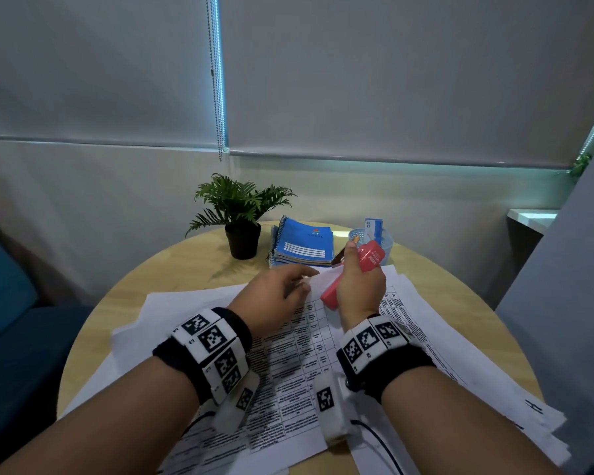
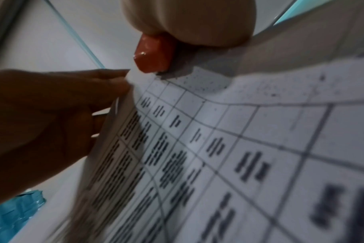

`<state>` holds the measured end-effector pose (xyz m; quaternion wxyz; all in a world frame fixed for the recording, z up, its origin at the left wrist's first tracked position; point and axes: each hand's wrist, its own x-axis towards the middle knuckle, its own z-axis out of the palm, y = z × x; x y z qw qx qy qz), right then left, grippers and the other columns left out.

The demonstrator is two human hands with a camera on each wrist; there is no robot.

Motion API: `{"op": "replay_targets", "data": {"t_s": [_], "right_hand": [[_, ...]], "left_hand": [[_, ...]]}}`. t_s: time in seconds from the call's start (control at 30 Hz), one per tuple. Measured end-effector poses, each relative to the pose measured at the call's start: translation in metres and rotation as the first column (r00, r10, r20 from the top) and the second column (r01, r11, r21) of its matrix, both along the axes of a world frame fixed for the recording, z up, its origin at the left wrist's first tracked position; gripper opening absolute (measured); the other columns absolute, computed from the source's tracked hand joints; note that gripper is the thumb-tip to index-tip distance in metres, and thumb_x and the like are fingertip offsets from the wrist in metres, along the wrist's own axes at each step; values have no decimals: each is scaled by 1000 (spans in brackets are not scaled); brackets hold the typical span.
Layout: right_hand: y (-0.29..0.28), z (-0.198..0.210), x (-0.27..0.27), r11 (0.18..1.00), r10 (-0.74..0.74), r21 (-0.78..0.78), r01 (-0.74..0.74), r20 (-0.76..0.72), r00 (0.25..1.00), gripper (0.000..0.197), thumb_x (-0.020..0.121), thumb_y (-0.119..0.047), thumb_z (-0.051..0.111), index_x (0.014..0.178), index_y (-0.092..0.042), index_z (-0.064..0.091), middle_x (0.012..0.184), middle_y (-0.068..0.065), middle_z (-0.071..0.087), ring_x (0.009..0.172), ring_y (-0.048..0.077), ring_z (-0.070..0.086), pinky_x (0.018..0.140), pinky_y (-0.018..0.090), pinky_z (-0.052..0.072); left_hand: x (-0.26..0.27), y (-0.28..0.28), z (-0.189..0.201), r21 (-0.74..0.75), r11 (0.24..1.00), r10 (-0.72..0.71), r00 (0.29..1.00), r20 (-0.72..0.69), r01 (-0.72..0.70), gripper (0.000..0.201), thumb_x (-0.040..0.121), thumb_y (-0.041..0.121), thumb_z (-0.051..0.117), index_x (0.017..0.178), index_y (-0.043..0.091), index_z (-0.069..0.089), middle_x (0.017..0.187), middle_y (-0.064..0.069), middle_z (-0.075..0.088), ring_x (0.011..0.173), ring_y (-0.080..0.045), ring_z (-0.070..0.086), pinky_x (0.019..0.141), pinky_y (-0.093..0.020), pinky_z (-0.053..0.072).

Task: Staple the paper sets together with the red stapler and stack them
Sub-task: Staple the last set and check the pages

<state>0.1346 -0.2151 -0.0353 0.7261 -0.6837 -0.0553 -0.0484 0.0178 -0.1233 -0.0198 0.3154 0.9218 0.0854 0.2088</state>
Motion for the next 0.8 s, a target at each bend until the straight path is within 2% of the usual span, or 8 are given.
{"op": "replay_targets", "data": {"t_s": [0.17, 0.27, 0.33, 0.43, 0.53, 0.63, 0.7, 0.8], "right_hand": [[-8, 5, 5, 995, 2, 100, -4, 28, 1000, 27, 88, -45, 61, 73, -23, 57, 75, -1, 64, 79, 24, 66, 76, 36, 53], [-21, 18, 5, 977, -40, 213, 18, 99, 994, 23, 89, -44, 61, 86, -22, 56, 75, -8, 65, 69, 14, 67, 72, 34, 56], [-34, 28, 5, 956, -43, 295, -1, 144, 989, 21, 92, -38, 59, 92, -18, 55, 72, -10, 65, 57, 4, 65, 59, 25, 56], [-56, 37, 3, 919, 176, 335, -207, 119, 977, 15, 92, -29, 62, 87, -16, 57, 67, -6, 64, 46, 4, 60, 42, 20, 49], [-69, 25, -3, 861, 493, 169, -479, -49, 869, 23, 86, -37, 65, 92, -15, 61, 79, 5, 63, 60, 14, 61, 55, 34, 56], [-73, 13, -15, 726, 684, 59, -686, -172, 709, 42, 76, -49, 63, 98, -13, 60, 86, 8, 66, 70, 19, 62, 72, 39, 53], [-71, 14, -28, 647, 751, 69, -759, -233, 618, 48, 73, -51, 61, 100, -10, 58, 83, 7, 65, 71, 21, 62, 70, 36, 52], [-64, 20, -33, 641, 762, 123, -758, -224, 608, 54, 74, -52, 62, 105, -7, 58, 85, 9, 66, 80, 26, 64, 79, 42, 55]], "left_hand": [[-4, 18, 5, 262, 963, 138, 951, -278, -63, 31, 93, 23, 50, 123, 20, 51, 115, -5, 60, 104, -22, 57, 84, -30, 46], [-9, 28, 6, 221, 967, 176, 957, -230, -125, 10, 93, 17, 46, 103, 18, 48, 96, -8, 62, 87, -26, 58, 70, -32, 45], [-14, 34, 9, 218, 958, 224, 961, -165, -186, 6, 96, 18, 42, 94, 21, 37, 85, -8, 59, 76, -25, 56, 60, -30, 41], [-22, 43, 20, 184, 944, 285, 958, -40, -273, 3, 98, 18, 37, 96, 15, 38, 75, -9, 57, 64, -23, 52, 52, -28, 35], [-27, 49, 34, 68, 927, 363, 927, 98, -370, 12, 99, 18, 37, 90, 10, 36, 67, -5, 49, 57, -19, 44, 49, -28, 29], [-32, 50, 52, -84, 883, 468, 859, 210, -461, 14, 99, 20, 38, 92, 8, 36, 80, -9, 51, 72, -24, 47, 63, -30, 33], [-35, 48, 60, -190, 853, 521, 819, 243, -486, 13, 98, 19, 38, 91, 9, 36, 86, -8, 50, 81, -22, 45, 70, -28, 32], [-37, 47, 68, -294, 833, 539, 807, 240, -469, 9, 97, 16, 37, 96, 9, 42, 83, -1, 50, 82, -19, 46, 67, -26, 34]]}}
